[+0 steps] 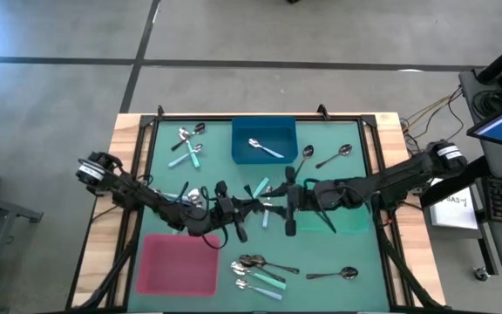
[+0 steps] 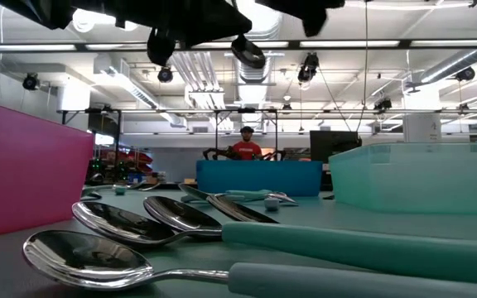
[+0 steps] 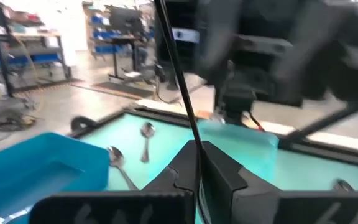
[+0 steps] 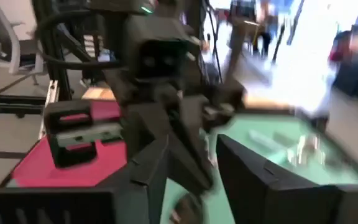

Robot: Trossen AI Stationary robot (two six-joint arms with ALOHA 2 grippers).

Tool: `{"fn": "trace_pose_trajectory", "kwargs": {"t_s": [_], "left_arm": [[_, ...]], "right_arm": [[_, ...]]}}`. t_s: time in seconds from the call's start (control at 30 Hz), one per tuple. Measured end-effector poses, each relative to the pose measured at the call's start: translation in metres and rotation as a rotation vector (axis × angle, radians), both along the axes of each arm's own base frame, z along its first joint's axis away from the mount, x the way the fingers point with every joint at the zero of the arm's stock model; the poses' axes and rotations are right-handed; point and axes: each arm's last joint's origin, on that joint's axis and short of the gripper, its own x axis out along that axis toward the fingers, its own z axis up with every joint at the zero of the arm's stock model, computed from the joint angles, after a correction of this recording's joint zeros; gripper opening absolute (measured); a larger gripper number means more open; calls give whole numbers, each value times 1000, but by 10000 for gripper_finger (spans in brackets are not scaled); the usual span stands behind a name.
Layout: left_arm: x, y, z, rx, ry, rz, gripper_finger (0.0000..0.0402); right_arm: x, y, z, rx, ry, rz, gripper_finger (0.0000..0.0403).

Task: Sort silverware by color (type)
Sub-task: Put the black spoon into the red bin

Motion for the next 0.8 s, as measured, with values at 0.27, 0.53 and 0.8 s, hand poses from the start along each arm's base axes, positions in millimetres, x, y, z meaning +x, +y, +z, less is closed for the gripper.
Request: {"fn": "trace_pose_trajectory", "kwargs": {"t_s": [0.27,0.53,0.8], "left_arm": [[-6,-13,0,-140,151,-277,1],[-15,-45,28,-271,523,-409,1],[-44,-81,51,-365,930,-302,0]], "right_arm": [[-37,3,-6,293,333,10,140],[-59,31,-25,443,604,70,116],[-70,60,-34,534,702,100,101]]}}
